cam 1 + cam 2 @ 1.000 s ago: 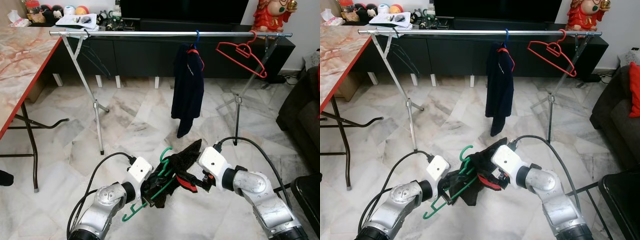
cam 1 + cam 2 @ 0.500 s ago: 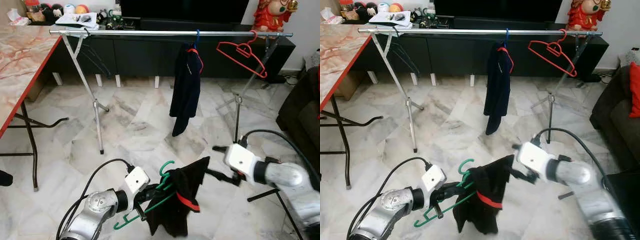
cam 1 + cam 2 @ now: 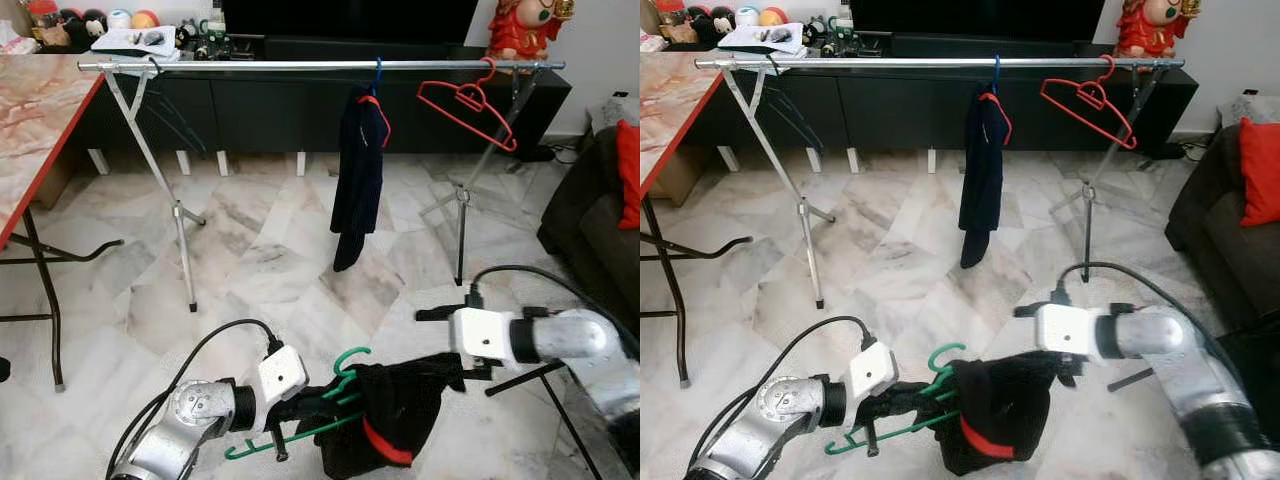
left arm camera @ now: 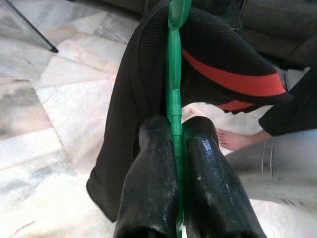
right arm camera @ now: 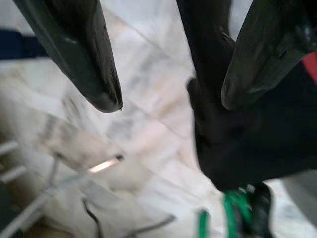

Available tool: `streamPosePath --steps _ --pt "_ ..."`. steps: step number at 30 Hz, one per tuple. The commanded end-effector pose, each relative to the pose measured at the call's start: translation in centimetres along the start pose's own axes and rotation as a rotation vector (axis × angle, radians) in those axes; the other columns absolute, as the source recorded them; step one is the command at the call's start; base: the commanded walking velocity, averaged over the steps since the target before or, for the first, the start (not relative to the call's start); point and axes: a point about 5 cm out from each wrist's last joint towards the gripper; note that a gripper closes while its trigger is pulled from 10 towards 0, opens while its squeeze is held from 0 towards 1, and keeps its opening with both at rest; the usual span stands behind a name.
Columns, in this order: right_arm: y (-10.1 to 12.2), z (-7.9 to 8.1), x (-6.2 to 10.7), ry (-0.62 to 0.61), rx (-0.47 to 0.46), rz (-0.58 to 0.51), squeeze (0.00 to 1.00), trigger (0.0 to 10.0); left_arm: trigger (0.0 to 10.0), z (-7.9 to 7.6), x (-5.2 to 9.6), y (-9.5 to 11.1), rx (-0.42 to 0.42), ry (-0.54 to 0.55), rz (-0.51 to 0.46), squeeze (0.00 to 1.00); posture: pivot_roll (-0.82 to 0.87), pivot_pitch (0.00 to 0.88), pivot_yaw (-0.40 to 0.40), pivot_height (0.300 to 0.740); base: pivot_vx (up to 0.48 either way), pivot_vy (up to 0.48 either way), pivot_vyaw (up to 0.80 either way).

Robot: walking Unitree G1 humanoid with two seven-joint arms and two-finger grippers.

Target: Hang hanger

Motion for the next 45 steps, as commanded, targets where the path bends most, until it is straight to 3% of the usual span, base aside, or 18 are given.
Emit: streamPosePath --steps 1,7,15,22,33,42,43,44,45 --pt "-0.1 0.4 -0.1 0.04 -0.004 -0.015 0.0 10.0 10.0 -0.3 -0.3 0.9 -0.05 -0.031 -0.021 0.0 -0.04 0.146 -0.092 0.74 0.0 0.0 0.0" --pt "-0.6 1.9 -1.1 0.182 -0.008 -0.019 0.0 10.0 10.0 -0.4 -0.3 1.1 -0.059 -0.039 -0.015 0.0 -0.03 0.144 -0.093 0.74 0.0 0.0 0.0" --pt "-1.3 2.3 -1.9 0.207 0.06 0.048 0.0 10.0 10.0 -0.5 -0.4 1.1 -0.059 -0.046 -0.01 0.0 -0.04 0.136 -0.09 0.74 0.0 0.0 0.0" --pt "-1.2 2.2 -3.6 0.14 0.107 0.059 0.0 10.0 10.0 -0.6 -0.6 1.2 -0.069 -0.053 -0.007 0.0 -0.03 0.128 -0.086 0.74 0.0 0.0 0.0" --pt "-1.7 3.3 -4.9 0.209 0.041 0.058 0.0 10.0 10.0 -0.7 -0.8 1.3 -0.083 -0.057 -0.005 0.0 -0.01 0.137 -0.095 0.74 0.0 0.0 0.0" --pt "-2.0 4.0 -5.4 0.242 -0.041 0.042 0.0 10.0 10.0 -0.8 -0.9 1.7 -0.169 -0.067 -0.006 0.0 0.0 0.145 -0.101 0.74 0.0 0.0 0.0" --pt "-2.1 4.1 -5.5 0.247 -0.047 0.043 0.0 8.7 10.0 -0.8 -0.9 1.8 -0.174 -0.068 -0.005 0.0 0.0 0.145 -0.101 0.74 0.0 0.0 0.0" --pt "-2.2 4.2 -5.5 0.25 -0.06 0.041 0.0 0.0 10.0 -0.9 -0.9 1.8 -0.178 -0.069 -0.004 0.0 0.0 0.148 -0.102 0.74 0.0 0.0 0.0" --pt "-2.2 4.2 -5.5 0.252 -0.068 0.037 0.0 0.0 10.0 -0.9 -0.9 1.8 -0.181 -0.071 -0.003 0.0 0.0 0.148 -0.102 0.74 0.0 0.0 0.0"
Point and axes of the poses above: a point about 5 cm out from each wrist's last joint towards the gripper, its own x axis pointing back from the gripper into the wrist, its own y axis along the axis of the wrist's last joint, z = x × y, and after that the axes turned 7 degrees about x, right-handed
